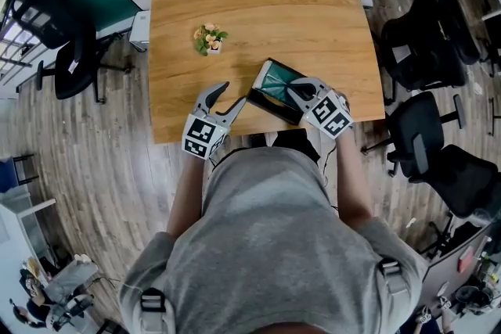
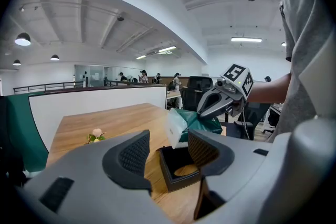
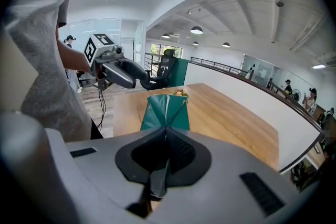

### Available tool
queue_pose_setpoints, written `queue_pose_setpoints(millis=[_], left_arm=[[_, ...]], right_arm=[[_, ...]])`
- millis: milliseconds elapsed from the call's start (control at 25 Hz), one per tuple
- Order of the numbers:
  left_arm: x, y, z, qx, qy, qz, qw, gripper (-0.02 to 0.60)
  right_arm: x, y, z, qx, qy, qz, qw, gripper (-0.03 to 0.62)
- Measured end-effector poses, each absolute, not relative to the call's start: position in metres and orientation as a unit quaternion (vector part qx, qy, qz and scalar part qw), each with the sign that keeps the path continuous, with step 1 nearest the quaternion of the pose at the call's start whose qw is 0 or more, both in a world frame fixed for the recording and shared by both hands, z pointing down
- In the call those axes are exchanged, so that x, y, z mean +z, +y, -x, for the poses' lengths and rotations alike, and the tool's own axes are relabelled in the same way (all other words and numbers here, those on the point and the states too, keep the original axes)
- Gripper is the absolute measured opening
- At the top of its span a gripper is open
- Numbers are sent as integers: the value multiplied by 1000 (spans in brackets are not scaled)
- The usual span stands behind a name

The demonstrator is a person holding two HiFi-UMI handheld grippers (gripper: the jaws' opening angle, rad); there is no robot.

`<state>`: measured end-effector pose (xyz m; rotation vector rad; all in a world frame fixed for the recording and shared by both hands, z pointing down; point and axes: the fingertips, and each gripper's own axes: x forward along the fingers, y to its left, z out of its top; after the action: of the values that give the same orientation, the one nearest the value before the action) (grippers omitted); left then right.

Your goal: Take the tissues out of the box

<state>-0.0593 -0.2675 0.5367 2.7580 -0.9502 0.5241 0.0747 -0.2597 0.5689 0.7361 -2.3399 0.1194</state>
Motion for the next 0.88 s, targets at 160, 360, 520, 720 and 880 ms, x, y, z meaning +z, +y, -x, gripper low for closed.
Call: queue_pose_setpoints(millis=[160, 360, 520, 720, 880], left_arm=[[533, -270, 55, 176, -317, -928, 82, 242], [534, -270, 52, 184, -311, -929, 79, 242], [534, -269, 51, 190, -310, -928, 77, 242], [537, -269, 52, 191, -311, -928, 79, 242], [539, -269, 52, 192, -314, -927, 80, 242]], right_arm=[[567, -262, -74, 45, -899, -288, 326, 11], [571, -264, -73, 46, -897, -297, 324, 11], [575, -263, -74, 49, -898, -296, 322, 11], [576, -262, -74, 45, -897, -296, 326, 9], [575, -263, -75, 46, -898, -296, 322, 9]])
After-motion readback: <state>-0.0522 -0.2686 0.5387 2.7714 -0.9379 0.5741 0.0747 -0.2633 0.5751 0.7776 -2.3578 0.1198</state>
